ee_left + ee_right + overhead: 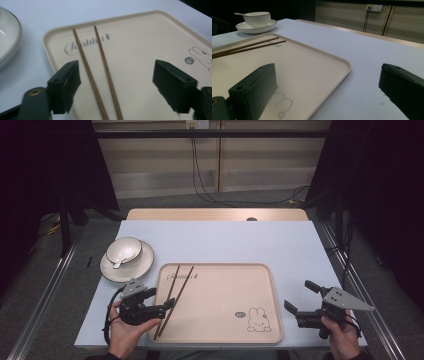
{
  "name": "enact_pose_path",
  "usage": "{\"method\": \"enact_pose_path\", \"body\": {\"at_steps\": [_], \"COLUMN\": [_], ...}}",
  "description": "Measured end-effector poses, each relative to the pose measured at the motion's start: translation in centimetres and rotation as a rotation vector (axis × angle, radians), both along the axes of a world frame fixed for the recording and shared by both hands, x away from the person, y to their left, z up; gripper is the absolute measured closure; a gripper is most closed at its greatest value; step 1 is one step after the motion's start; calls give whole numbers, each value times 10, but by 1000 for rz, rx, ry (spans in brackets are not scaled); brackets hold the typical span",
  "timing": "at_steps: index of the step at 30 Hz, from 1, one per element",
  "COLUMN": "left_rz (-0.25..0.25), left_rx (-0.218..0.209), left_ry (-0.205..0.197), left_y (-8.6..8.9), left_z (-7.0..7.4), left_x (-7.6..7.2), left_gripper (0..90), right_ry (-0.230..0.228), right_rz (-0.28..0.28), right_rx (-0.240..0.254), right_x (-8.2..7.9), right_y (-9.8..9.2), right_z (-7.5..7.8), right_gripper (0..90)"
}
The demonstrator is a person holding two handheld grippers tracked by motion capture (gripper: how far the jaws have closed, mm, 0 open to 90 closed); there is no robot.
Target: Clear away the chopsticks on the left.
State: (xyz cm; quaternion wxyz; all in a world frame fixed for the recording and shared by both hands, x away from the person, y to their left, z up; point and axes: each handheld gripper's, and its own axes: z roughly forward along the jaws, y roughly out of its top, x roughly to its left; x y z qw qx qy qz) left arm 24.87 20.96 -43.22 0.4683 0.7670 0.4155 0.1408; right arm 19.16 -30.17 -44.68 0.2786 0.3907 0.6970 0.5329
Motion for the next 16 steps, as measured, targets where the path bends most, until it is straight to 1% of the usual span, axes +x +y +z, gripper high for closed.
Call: {"method": "enact_pose_path", "body": {"at_steps": [1,2,3,4,5,6,7,8,9,10,11,12,13,14,15,16], "left_rz": [-5,-19,0,28,39,34,36,16,12,12,12,10,21,22,29,48], "left_rx": [-12,-20,-22,-9,-1,-8,-32,-44,-53,-52,-51,-60,-48,-27,-26,-55], "left_ry": [-15,-53,-102,-145,-163,-158,-148,-144,-158,-170,-172,-179,-192,-191,-186,-191], "left_y": [7,14,20,27,32,38,44,50,56,60,65,68,71,74,77,80], "left_z": [0,0,-1,-2,-3,-2,-3,-4,-4,-4,-4,-4,-4,-3,-3,-3], "left_x": [0,0,-1,-3,-5,-6,-8,-9,-11,-13,-16,-18,-20,-22,-23,-23], "left_gripper": [152,123,81,48,43,43,41,40,38,31,27,27,27,27,27,27], "right_ry": [-1,-3,2,3,4,4,4,3,4,0,-2,-2,-2,-4,-2,1], "right_rz": [-1,-4,-7,-5,-5,-11,-12,-15,-13,-13,-15,-16,-16,-16,-15,-16], "right_rx": [0,1,8,7,6,5,5,4,5,2,2,2,2,1,3,4], "right_x": [0,0,0,0,0,0,0,0,0,0,0,0,0,0,0,0], "right_y": [0,0,0,0,0,0,0,0,0,0,-1,-1,-1,-1,-1,-1], "right_z": [0,0,0,0,0,0,0,0,0,0,0,0,0,0,0,0], "right_gripper": [12,12,12,12,12,12,12,12,12,12,12,12,12,12,12,12]}}
